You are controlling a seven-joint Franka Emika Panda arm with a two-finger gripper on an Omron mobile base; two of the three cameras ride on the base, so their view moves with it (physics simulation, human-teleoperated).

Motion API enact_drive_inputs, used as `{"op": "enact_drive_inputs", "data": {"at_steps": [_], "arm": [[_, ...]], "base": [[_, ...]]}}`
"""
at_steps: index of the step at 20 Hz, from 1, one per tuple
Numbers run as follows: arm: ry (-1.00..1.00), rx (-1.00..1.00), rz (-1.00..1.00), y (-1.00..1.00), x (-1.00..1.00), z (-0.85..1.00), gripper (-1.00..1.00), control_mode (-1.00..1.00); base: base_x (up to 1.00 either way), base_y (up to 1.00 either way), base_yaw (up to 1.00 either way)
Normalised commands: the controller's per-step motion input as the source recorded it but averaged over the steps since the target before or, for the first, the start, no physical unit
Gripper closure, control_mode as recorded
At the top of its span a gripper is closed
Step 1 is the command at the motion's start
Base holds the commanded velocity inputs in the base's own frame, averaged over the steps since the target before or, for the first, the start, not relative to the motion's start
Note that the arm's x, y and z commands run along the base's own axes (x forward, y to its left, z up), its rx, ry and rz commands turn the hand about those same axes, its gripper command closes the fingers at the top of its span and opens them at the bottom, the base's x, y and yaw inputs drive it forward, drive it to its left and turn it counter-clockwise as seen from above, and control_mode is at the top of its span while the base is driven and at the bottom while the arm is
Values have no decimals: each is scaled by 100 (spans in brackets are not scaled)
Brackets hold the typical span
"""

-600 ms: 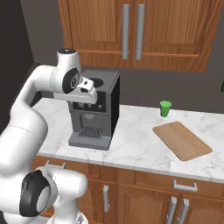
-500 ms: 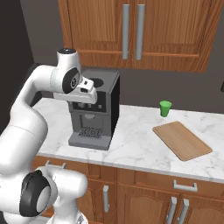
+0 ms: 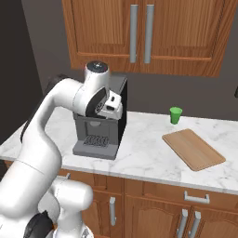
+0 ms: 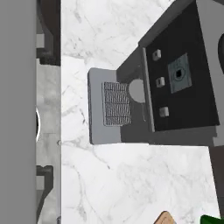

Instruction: Open the drawer on the right and place the cutting tools on the cutting board.

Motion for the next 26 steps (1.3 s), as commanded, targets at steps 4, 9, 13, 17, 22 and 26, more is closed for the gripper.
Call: {"op": "enact_drive_inputs", "data": {"at_steps": [4,9,13,17,22,26], "arm": [[-9,25,-6,-100,-45,-6,-100,-100],[0,22,-8,-100,-35,-25,-100,-100],[-2,27,-7,-96,-30,-36,-100,-100],[-6,28,-8,-91,-30,-46,-100,-100],[-4,28,-10,-73,-15,-47,-100,-100],[-13,24,-10,-62,-14,-50,-100,-100]], "base": [[0,0,0],[0,0,0],[0,0,0],[0,0,0],[0,0,0],[0,0,0]]}}
